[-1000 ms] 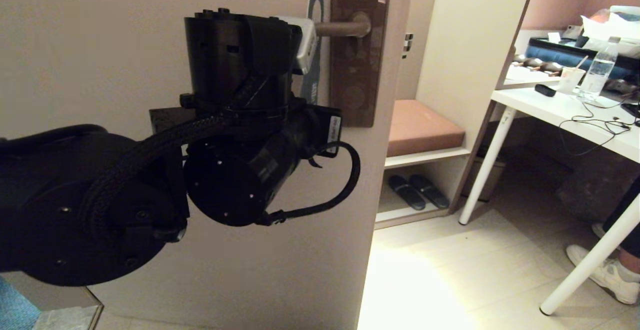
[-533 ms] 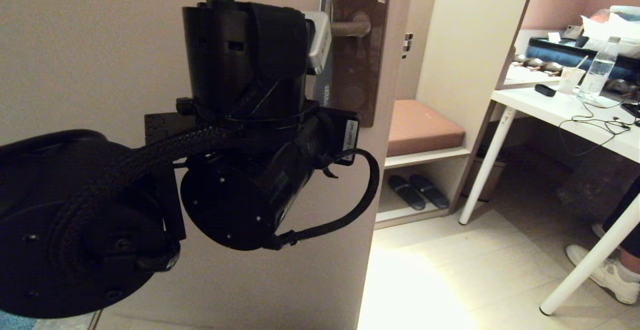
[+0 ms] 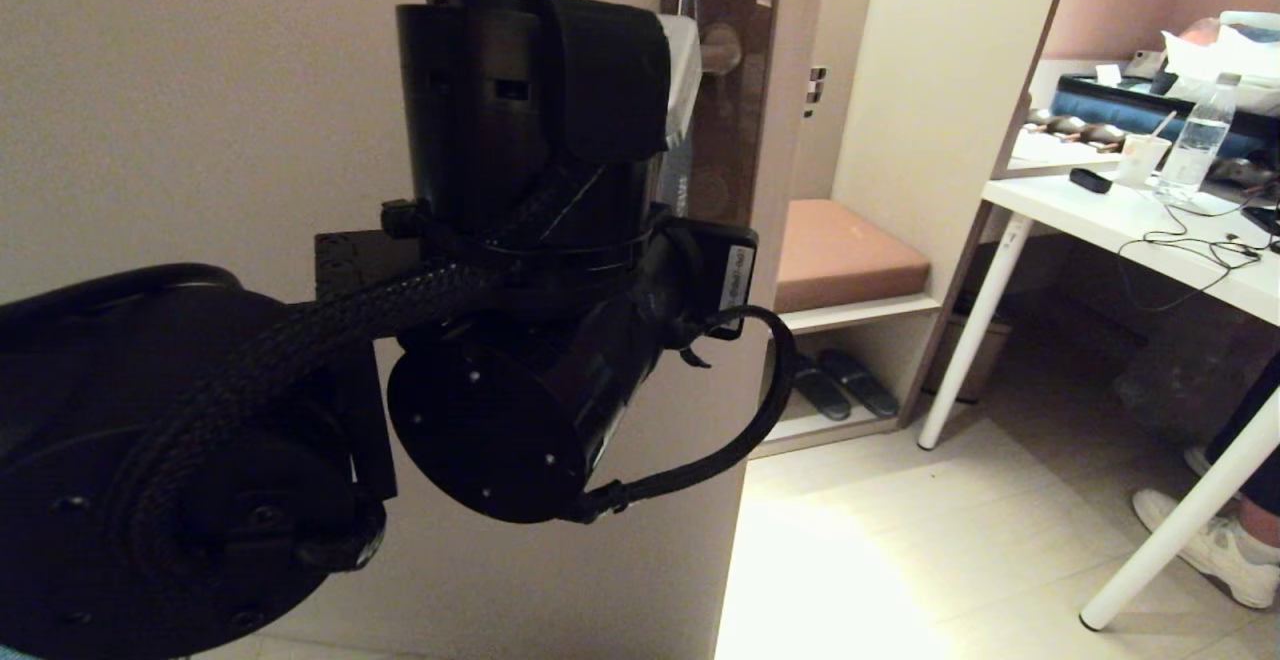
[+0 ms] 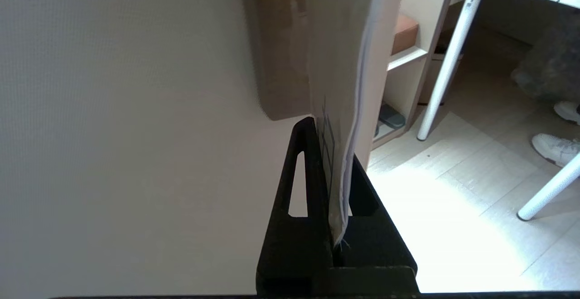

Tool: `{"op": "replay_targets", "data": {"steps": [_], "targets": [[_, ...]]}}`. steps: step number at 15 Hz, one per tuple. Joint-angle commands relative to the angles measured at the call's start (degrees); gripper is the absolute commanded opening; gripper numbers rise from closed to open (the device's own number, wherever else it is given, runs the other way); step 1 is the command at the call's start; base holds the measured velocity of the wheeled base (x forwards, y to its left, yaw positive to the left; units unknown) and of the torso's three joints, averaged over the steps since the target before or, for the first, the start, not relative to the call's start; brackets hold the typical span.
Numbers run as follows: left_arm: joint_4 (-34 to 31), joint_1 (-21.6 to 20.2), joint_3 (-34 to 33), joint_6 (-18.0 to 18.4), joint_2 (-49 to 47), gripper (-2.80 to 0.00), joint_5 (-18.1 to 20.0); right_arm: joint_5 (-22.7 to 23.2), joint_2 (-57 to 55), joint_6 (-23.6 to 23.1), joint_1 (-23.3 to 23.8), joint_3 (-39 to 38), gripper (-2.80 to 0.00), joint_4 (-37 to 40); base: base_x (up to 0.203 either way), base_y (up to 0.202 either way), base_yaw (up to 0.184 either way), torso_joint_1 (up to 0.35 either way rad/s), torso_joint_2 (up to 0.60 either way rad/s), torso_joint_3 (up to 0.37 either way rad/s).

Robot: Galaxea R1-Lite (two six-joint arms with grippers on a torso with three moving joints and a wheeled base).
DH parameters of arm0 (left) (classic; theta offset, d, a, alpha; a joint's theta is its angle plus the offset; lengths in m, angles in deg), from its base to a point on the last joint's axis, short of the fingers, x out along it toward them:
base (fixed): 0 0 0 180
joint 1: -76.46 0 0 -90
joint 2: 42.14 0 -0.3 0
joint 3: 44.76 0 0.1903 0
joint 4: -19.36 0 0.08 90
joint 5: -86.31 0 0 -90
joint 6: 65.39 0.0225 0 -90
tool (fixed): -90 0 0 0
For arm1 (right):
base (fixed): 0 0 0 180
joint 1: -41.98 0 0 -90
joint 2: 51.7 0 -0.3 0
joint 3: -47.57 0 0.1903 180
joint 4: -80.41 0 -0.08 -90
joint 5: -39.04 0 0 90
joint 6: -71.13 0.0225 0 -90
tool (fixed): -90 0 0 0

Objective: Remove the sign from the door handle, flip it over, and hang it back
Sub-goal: Hang the sign back with the other side facing out

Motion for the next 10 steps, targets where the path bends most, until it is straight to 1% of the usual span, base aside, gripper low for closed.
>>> {"op": "replay_targets", "data": {"steps": [1,4,5,10], "targets": [[0.17,0.39,0.58,-0.05,-0.86,-2.80,-0.23,0.00,-0.07,0.04,0.01,0.00,-2.80,-0.05,0.000,0.000,0.000,0.000,0.00,0.000],[0.17,0.92,0.63,-0.63,-1.18,-2.80,-0.23,0.00,-0.07,0.04,0.01,0.00,-2.80,-0.05,0.000,0.000,0.000,0.000,0.00,0.000],[0.17,1.26,0.60,-1.30,-1.18,0.00,-0.23,0.00,-0.07,0.04,0.01,0.00,-2.80,-0.05,0.000,0.000,0.000,0.000,0.00,0.000],[0.17,1.72,0.31,-2.22,-0.93,0.00,-0.40,0.00,-0.07,0.04,0.01,0.00,-2.80,-0.05,0.000,0.000,0.000,0.000,0.00,0.000]]}}
